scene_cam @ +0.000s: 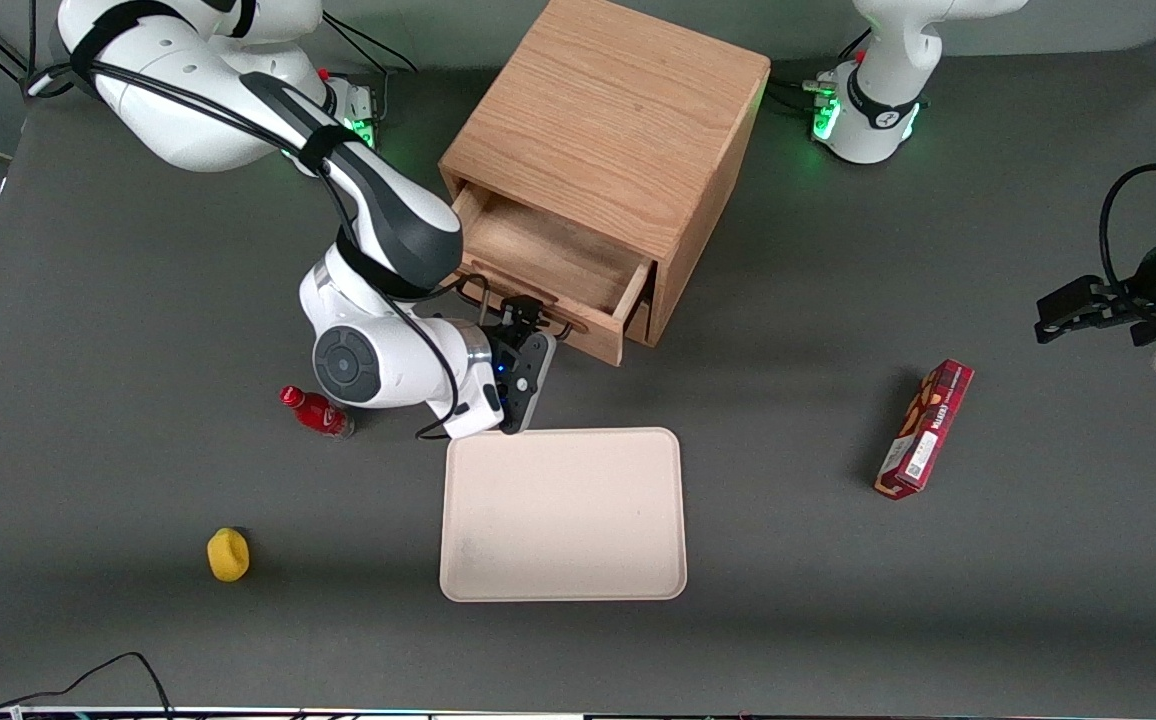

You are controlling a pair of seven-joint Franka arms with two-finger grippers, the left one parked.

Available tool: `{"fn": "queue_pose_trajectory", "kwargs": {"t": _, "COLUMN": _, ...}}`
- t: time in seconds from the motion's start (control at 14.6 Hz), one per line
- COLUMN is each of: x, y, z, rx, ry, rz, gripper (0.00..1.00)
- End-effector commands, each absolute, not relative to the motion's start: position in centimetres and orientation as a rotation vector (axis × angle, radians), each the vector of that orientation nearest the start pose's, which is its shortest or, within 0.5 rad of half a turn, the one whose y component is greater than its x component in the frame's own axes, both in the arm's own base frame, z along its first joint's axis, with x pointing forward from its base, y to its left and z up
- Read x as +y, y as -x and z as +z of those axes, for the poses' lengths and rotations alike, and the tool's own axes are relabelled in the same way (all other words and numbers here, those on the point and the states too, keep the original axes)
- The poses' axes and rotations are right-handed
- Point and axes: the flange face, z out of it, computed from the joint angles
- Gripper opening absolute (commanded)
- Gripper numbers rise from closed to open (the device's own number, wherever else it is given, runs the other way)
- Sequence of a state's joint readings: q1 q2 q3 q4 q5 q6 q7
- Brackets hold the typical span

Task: Open upper drawer
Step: 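Pull the upper drawer outward by its handle with the right gripper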

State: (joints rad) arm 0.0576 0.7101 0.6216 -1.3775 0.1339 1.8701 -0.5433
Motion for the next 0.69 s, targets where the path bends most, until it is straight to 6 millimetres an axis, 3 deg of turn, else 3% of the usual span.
{"fn": "queue_pose_trajectory", "kwargs": {"t": 0.0, "x": 36.2, "y": -62.7, "z": 35.3, "rx": -1.324, "ry": 2.267, "rz": 0.192, "gripper": 1.00}}
{"fn": "queue_pose_trajectory", "kwargs": {"t": 0.62, "x": 31.9, "y": -66.5, "z": 35.1, "rx": -1.354, "ry": 2.292, "rz": 0.142, "gripper": 1.00}}
